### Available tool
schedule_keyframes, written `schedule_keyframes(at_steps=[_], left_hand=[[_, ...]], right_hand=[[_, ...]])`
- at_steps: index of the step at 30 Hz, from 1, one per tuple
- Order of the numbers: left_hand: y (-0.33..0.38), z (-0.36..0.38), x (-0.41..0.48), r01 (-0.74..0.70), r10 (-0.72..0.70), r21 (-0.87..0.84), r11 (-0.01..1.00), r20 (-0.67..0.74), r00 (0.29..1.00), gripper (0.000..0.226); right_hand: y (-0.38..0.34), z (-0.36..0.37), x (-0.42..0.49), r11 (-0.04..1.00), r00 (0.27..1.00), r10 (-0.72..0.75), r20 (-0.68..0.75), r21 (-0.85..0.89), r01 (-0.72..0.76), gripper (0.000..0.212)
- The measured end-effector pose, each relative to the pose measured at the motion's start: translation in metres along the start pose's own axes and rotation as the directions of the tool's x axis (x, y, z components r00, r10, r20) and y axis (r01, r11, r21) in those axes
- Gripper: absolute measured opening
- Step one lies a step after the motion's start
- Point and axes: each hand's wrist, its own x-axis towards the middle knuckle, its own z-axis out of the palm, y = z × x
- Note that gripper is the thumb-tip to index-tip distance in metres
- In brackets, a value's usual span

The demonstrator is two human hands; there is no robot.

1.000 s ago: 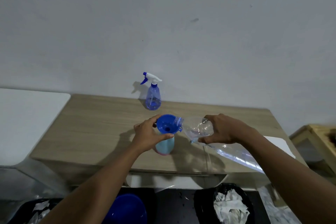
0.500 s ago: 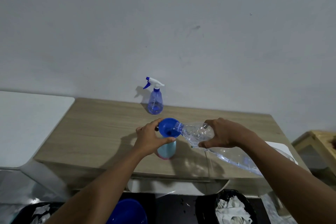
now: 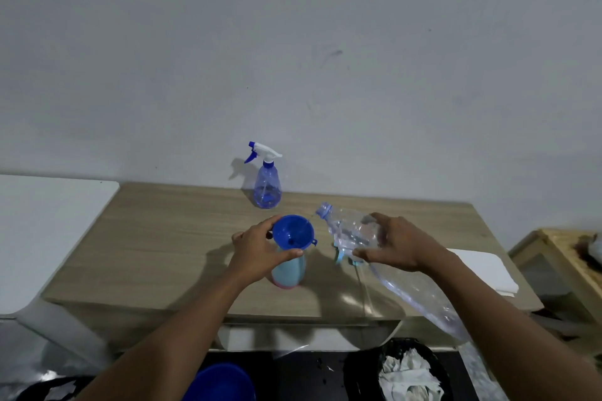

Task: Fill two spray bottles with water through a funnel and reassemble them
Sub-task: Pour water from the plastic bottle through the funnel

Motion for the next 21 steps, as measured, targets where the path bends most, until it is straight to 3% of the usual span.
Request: schedule_keyframes(at_steps=[5,7,10,15,21], left_hand=[[-0.009,-0.013,0.001,0.051,-0.051,-0.01,0.999,-0.028,0.998,0.084],[0.013,0.016,0.007,-0.006,0.006,-0.001,1.0,0.061,0.998,0.079],[0.017,0.014,0.005,0.003,-0.001,-0.028,1.0,0.056,0.998,0.077],[0.007,0.009,0.005,0.017,-0.017,-0.02,1.0,0.037,0.999,0.079],[0.006,0.01,0.006,0.012,-0.012,-0.026,1.0,0.03,0.999,0.08]], right_hand=[[0.016,-0.002,0.002,0.945,0.938,0.157,-0.308,0.324,-0.051,0.072],[0.06,-0.008,-0.028,0.894,0.84,0.335,-0.427,0.425,-0.14,0.075],[0.073,-0.007,-0.035,0.841,0.724,0.446,-0.527,0.523,-0.137,0.079],[0.08,0.0,-0.025,0.766,0.648,0.541,-0.536,0.633,-0.115,0.083],[0.089,0.01,-0.016,0.722,0.643,0.587,-0.491,0.677,-0.142,0.089]])
